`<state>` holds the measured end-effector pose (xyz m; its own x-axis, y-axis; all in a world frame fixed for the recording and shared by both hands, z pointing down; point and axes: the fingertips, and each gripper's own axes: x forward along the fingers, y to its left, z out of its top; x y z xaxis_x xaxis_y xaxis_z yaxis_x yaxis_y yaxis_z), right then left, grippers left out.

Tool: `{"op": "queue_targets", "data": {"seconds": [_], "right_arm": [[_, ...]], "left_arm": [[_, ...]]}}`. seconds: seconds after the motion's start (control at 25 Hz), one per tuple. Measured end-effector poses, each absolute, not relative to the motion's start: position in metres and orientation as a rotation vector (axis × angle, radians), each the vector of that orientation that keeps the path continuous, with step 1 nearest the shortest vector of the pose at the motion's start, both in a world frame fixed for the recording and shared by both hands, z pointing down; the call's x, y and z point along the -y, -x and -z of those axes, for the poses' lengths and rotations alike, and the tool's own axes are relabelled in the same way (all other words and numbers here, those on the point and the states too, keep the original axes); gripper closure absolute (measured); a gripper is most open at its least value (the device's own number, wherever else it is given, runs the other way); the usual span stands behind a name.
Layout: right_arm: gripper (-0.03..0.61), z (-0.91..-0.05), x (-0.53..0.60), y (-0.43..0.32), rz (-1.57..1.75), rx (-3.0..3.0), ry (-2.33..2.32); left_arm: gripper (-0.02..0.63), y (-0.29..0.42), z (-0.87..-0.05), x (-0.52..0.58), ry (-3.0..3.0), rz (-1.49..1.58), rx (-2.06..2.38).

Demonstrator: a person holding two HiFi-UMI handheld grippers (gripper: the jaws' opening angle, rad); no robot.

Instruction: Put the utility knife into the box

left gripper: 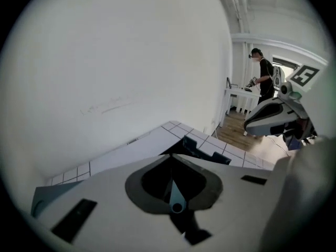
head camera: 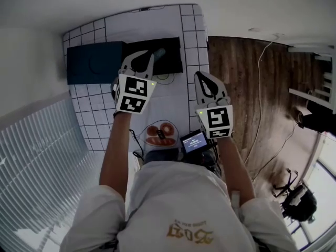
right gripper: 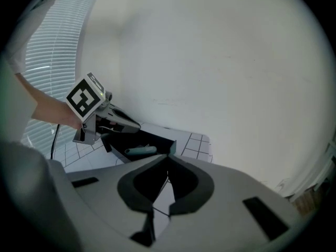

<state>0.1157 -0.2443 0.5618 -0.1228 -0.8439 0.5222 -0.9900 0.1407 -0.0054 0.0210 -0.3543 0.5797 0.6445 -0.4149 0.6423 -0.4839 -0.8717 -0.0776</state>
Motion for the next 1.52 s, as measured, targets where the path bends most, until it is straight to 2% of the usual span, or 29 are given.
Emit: {"op": "queue_targets", "data": {"seconds": [0.24,0.4,0.48,0.96,1.52], "right_arm": [[0.571,-0.542,0.241,-0.113,-0.473,2.067,-1.768],[0.572,-0.523,0.238,-0.112,-0.434,2.092,-1.773],[0.571,-0.514,0.238,-0.112,-0.406,2.101,-1.771],[0.572,-0.469,0.222,-0.112,-0.332,2.178,-1.806],[0.572,-0.409,0.217,-0.107,-0.196,2.300,-1.835]], "left_arm": [[0.606,-0.006,-0.536,0.340,-2.818,-0.838,0.804],[0.606,0.011,-0.500,0.331,-2.645,-0.422,0.858],[0.606,0.021,-0.484,0.328,-2.605,-0.320,0.903],[0.606,0.076,-0.412,0.302,-2.722,-0.253,1.328],[0.606,0.090,-0.358,0.270,-2.741,-0.117,1.436]]}}
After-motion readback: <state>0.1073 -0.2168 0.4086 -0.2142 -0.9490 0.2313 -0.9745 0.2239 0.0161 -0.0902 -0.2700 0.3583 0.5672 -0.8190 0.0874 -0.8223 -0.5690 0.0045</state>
